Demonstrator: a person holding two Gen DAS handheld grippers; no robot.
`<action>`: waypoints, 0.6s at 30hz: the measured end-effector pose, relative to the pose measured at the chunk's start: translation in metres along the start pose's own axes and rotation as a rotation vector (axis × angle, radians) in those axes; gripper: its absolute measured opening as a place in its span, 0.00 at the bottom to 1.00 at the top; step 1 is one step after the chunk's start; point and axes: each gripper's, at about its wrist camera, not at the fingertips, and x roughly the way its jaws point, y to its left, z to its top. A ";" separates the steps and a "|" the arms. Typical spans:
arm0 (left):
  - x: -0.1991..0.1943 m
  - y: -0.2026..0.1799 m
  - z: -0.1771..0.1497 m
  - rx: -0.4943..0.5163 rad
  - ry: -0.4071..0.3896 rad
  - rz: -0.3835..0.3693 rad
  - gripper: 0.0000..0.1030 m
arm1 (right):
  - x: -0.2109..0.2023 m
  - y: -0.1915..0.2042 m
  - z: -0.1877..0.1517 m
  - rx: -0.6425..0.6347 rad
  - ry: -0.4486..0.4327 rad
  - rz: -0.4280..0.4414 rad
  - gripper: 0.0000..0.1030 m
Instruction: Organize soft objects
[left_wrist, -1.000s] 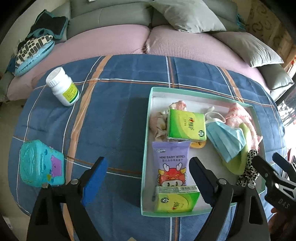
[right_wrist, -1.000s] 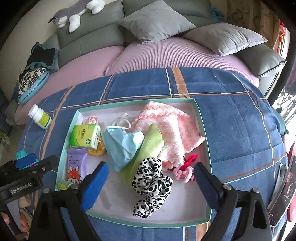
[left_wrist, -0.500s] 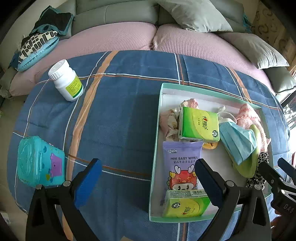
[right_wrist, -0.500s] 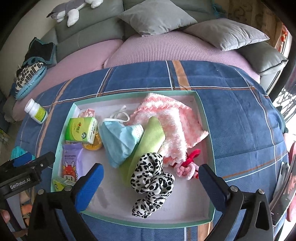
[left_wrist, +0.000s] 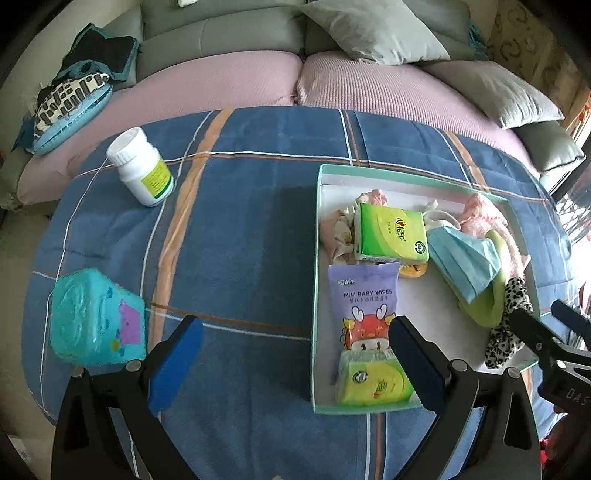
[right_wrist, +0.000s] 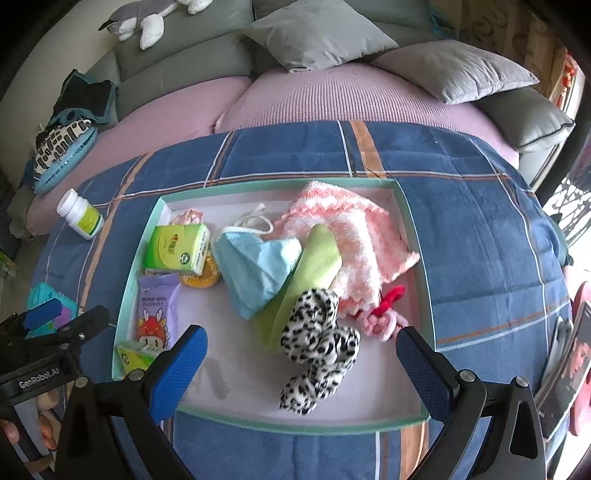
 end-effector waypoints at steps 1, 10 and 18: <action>-0.003 0.002 -0.002 -0.003 -0.006 0.003 0.97 | -0.002 0.001 -0.002 0.005 0.001 0.004 1.00; -0.022 0.019 -0.028 -0.008 -0.060 0.077 0.97 | -0.011 0.021 -0.035 -0.032 0.013 -0.002 1.00; -0.028 0.034 -0.053 -0.035 -0.047 0.066 0.97 | -0.023 0.031 -0.052 -0.067 0.005 -0.037 1.00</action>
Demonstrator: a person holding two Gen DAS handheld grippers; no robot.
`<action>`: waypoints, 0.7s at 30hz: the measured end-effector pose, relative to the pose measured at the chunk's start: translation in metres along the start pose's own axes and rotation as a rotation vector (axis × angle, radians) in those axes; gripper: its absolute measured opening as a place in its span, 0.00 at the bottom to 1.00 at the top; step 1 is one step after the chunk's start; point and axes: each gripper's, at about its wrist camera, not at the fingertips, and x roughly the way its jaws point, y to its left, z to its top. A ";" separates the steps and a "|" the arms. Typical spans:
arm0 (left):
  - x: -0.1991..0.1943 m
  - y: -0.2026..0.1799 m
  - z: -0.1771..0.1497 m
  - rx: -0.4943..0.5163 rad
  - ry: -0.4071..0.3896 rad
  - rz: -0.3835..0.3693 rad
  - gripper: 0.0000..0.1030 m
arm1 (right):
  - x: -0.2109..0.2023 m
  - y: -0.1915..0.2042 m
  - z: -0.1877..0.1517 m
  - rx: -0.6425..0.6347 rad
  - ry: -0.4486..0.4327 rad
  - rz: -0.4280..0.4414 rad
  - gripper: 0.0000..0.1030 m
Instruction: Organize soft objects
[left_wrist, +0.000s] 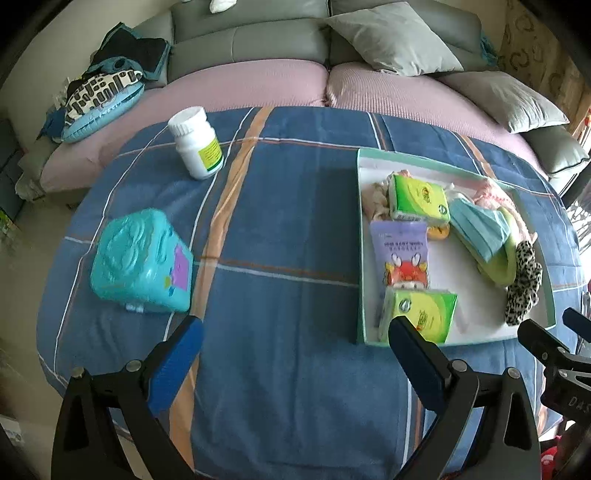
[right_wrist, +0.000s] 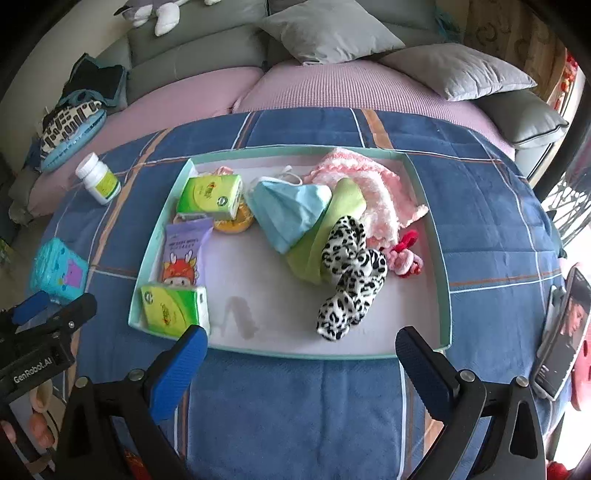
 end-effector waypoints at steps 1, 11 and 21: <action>0.000 0.002 -0.002 -0.001 0.020 -0.008 0.97 | -0.002 0.001 -0.002 -0.005 0.000 -0.004 1.00; -0.009 0.014 -0.026 -0.003 0.027 0.053 0.97 | -0.010 0.017 -0.023 -0.051 0.013 -0.018 1.00; -0.008 0.023 -0.046 0.007 0.041 0.082 0.97 | -0.008 0.028 -0.039 -0.057 0.023 -0.031 1.00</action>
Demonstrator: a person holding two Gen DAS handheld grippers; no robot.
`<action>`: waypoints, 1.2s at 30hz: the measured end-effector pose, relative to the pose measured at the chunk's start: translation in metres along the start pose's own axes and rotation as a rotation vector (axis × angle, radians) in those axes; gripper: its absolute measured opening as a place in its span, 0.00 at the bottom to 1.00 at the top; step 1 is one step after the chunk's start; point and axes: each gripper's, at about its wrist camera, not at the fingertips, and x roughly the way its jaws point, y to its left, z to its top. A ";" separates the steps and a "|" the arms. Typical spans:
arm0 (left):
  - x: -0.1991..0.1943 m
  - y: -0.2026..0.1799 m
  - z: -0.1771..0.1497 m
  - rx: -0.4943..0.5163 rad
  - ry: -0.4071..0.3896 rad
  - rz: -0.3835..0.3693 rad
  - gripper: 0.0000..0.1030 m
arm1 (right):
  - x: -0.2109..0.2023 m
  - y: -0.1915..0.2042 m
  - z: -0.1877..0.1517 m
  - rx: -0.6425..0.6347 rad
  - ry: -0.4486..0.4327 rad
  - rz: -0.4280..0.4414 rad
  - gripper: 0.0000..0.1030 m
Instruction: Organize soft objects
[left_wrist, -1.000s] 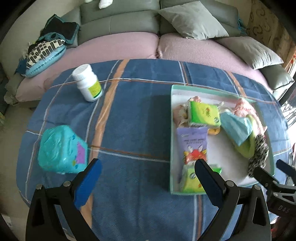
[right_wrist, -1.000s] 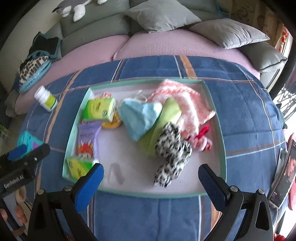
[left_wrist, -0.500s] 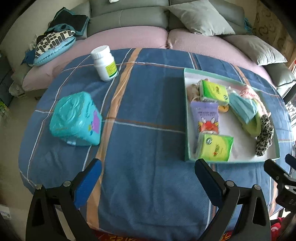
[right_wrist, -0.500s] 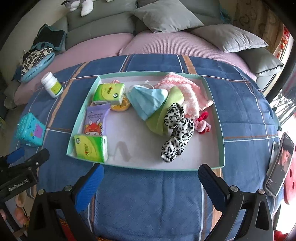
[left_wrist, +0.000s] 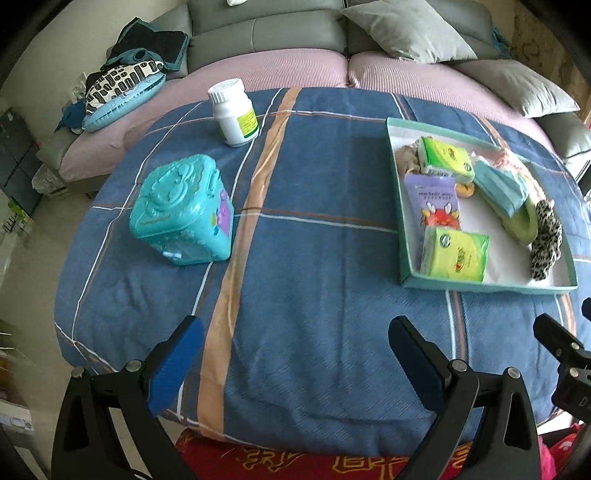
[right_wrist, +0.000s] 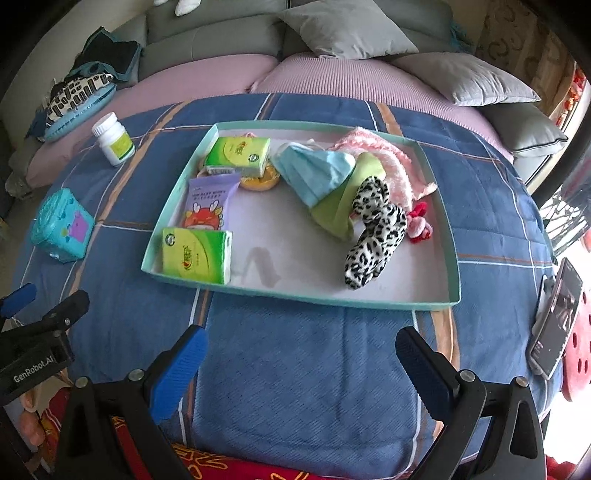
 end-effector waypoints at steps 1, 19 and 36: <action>0.001 0.001 -0.003 0.001 0.003 0.004 0.97 | 0.001 0.001 -0.001 0.001 0.002 -0.001 1.00; 0.017 0.006 -0.033 0.015 0.002 0.035 0.97 | 0.022 0.016 -0.033 0.017 -0.013 -0.032 1.00; 0.029 0.006 -0.036 0.013 0.004 0.042 0.97 | 0.034 0.014 -0.038 0.033 -0.002 -0.049 1.00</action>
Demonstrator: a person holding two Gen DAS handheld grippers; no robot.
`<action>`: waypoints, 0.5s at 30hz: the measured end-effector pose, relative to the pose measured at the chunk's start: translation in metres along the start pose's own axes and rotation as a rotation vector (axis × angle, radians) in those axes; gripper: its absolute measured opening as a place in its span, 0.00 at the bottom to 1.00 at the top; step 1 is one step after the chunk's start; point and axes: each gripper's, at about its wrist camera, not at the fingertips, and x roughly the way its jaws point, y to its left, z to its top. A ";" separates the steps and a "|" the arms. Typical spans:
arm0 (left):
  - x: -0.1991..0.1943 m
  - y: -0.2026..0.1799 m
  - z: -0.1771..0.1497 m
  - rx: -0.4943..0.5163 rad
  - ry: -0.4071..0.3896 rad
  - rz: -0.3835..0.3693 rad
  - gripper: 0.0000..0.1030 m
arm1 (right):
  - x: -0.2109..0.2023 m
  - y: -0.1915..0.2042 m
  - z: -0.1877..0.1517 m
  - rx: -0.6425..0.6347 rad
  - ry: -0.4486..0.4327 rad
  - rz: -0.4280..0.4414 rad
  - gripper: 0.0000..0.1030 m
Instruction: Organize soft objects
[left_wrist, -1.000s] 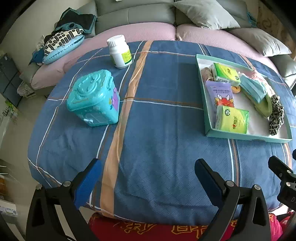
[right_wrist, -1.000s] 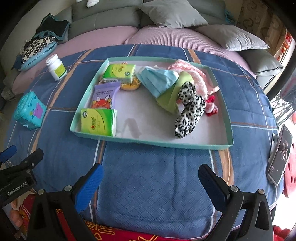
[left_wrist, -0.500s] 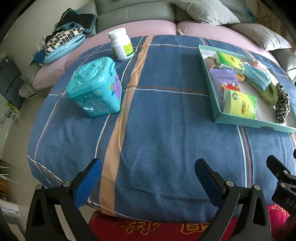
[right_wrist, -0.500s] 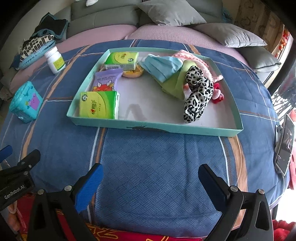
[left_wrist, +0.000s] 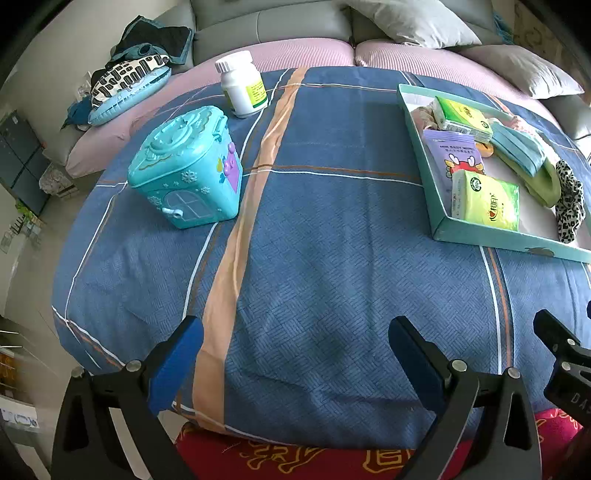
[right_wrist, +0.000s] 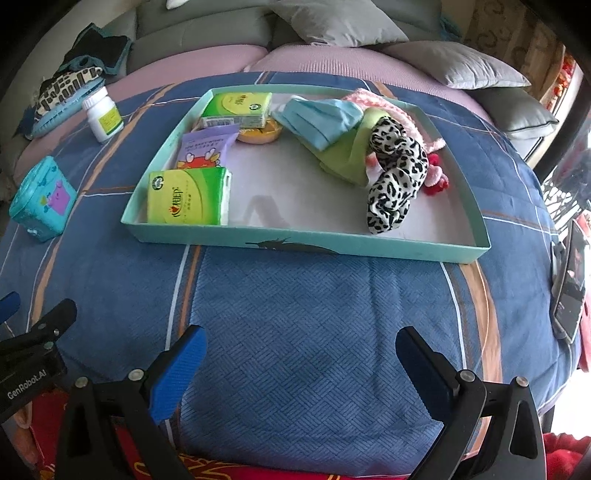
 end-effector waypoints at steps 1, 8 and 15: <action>0.000 0.000 0.000 -0.001 0.000 -0.001 0.97 | 0.000 0.000 0.000 0.000 0.001 0.000 1.00; -0.001 0.000 0.000 -0.001 0.000 -0.001 0.97 | 0.001 0.000 0.000 0.002 0.001 -0.006 1.00; -0.001 0.000 0.000 -0.001 -0.002 0.000 0.97 | 0.002 0.000 0.001 0.000 0.004 -0.007 1.00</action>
